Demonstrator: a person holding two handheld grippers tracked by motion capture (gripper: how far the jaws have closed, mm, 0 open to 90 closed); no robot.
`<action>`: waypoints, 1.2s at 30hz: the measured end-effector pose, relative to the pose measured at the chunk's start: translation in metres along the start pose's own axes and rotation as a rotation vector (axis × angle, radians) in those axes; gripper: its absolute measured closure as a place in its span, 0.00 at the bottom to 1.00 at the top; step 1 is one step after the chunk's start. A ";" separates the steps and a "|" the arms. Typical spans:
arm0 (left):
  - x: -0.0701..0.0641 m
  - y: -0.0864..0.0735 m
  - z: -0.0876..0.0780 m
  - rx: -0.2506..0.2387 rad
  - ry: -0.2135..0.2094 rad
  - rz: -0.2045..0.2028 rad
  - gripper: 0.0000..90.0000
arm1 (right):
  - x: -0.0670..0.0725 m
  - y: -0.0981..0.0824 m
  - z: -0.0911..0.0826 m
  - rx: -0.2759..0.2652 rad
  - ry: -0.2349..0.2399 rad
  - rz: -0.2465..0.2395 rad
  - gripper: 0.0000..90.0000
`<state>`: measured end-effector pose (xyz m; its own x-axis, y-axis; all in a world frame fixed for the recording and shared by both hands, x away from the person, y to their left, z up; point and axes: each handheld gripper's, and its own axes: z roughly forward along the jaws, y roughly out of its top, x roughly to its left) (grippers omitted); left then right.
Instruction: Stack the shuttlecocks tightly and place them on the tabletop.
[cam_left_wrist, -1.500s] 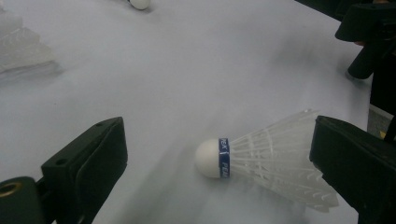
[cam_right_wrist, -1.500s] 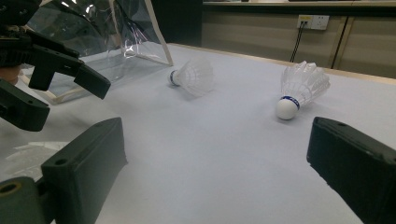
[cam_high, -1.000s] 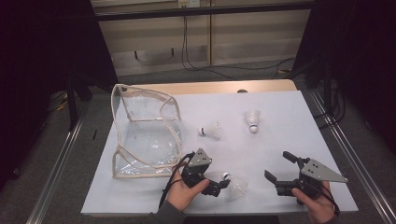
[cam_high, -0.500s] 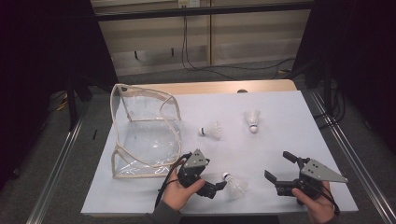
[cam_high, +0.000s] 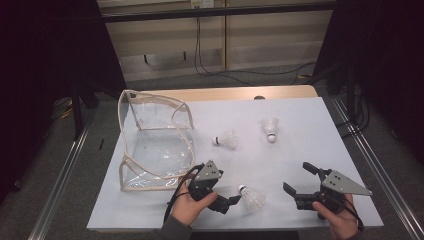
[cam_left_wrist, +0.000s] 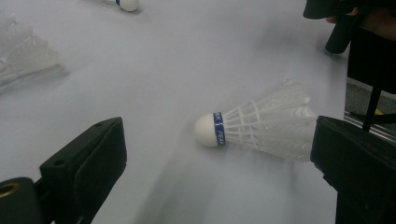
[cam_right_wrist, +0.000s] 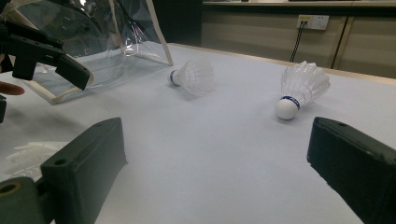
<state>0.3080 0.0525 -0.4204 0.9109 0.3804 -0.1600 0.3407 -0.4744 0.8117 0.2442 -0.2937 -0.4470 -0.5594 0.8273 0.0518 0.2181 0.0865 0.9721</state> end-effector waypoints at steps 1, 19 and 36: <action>0.000 0.000 -0.001 0.000 0.002 0.001 0.04 | 0.000 0.000 0.000 0.000 0.000 0.000 0.04; 0.002 -0.008 -0.019 0.011 -0.019 0.010 0.05 | 0.000 -0.001 0.001 0.001 0.003 0.004 0.04; 0.001 -0.010 -0.029 0.003 -0.027 0.021 0.06 | 0.001 -0.001 0.001 0.005 0.002 0.003 0.04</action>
<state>0.2989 0.0811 -0.4128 0.9239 0.3487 -0.1576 0.3216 -0.4846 0.8135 0.2444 -0.2928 -0.4478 -0.5601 0.8266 0.0552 0.2241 0.0870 0.9707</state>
